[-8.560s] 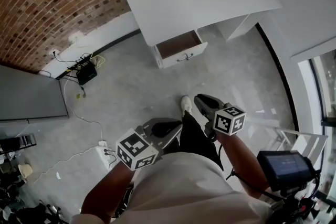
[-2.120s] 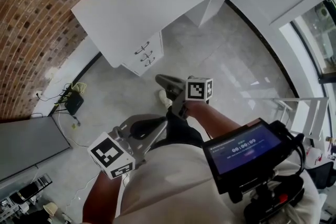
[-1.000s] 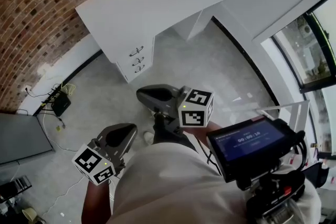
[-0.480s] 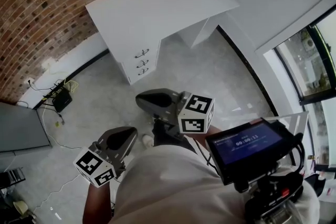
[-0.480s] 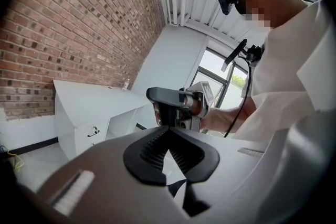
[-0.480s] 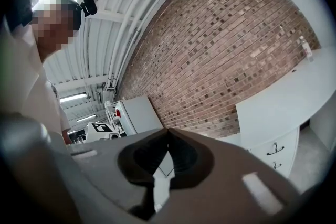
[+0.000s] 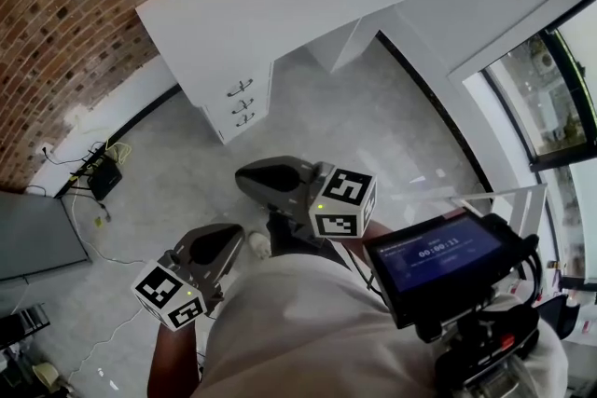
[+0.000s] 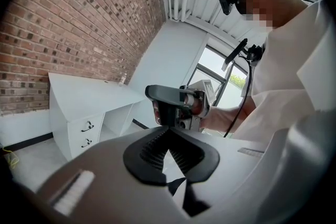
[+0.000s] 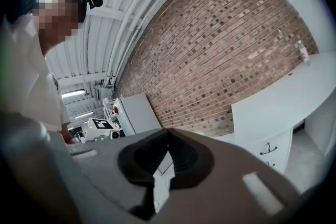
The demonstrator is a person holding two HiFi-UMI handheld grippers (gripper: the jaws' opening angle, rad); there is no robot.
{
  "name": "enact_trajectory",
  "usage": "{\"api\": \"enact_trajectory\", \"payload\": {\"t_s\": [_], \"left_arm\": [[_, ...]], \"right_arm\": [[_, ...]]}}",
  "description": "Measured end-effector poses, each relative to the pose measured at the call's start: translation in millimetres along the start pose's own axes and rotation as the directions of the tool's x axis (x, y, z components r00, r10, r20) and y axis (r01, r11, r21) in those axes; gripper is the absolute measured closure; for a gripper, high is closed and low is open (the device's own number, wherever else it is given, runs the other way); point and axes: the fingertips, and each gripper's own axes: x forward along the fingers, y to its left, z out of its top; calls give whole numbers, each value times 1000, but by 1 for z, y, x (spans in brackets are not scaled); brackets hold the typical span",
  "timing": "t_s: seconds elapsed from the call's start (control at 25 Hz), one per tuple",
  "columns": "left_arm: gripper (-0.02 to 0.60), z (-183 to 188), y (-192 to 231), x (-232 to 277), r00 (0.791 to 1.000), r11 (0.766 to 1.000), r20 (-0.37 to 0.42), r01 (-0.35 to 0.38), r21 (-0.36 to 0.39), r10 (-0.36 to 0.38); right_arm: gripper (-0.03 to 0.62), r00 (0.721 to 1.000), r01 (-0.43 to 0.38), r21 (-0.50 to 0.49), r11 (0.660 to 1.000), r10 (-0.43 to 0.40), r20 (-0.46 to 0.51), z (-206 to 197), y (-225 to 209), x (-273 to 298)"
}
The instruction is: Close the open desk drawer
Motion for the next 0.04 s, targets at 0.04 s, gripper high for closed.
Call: {"api": "enact_trajectory", "payload": {"t_s": [0.04], "left_arm": [[577, -1, 1, 2, 1000, 1000, -4, 1, 1, -1]], "right_arm": [[591, 1000, 0, -7, 1000, 0, -3, -1, -2, -1]]}}
